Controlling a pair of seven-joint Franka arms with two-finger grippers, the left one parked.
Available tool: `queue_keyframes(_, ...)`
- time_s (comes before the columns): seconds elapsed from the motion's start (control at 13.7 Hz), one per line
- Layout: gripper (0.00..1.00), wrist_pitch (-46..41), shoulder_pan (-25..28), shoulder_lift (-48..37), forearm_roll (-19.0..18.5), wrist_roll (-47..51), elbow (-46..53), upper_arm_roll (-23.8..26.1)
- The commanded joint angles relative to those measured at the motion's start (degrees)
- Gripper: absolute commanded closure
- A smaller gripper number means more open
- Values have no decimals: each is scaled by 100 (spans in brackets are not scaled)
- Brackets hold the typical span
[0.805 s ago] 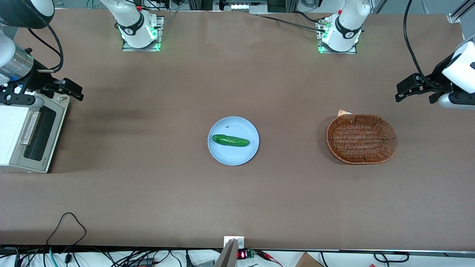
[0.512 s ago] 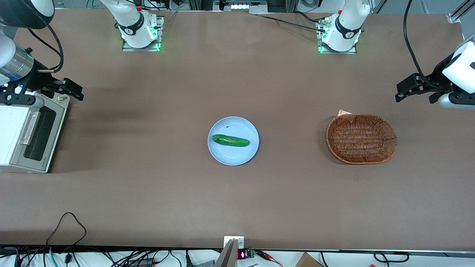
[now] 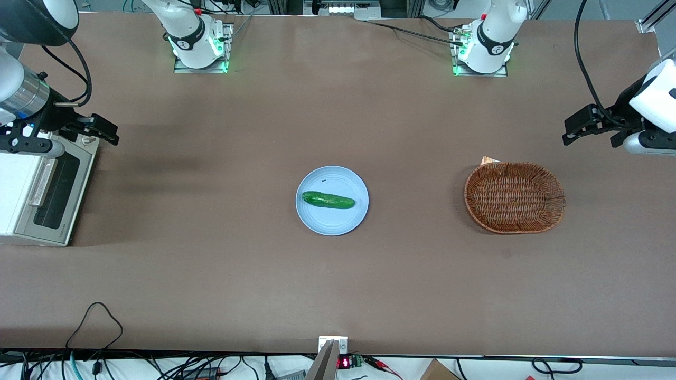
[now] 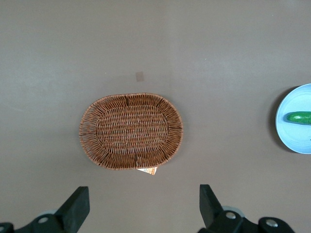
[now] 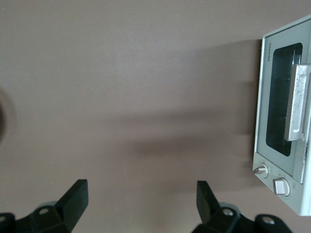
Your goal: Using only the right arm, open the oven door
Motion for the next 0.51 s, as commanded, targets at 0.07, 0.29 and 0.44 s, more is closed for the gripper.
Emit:
queue_keyframes(0.07,11,-112,9,93,-71,-32,130,-65)
queue_keyframes(0.29,63,-121,9,93,-62,-41,130,-65)
queue_keyframes(0.44,89,-139,9,93,-18,29,130,-65)
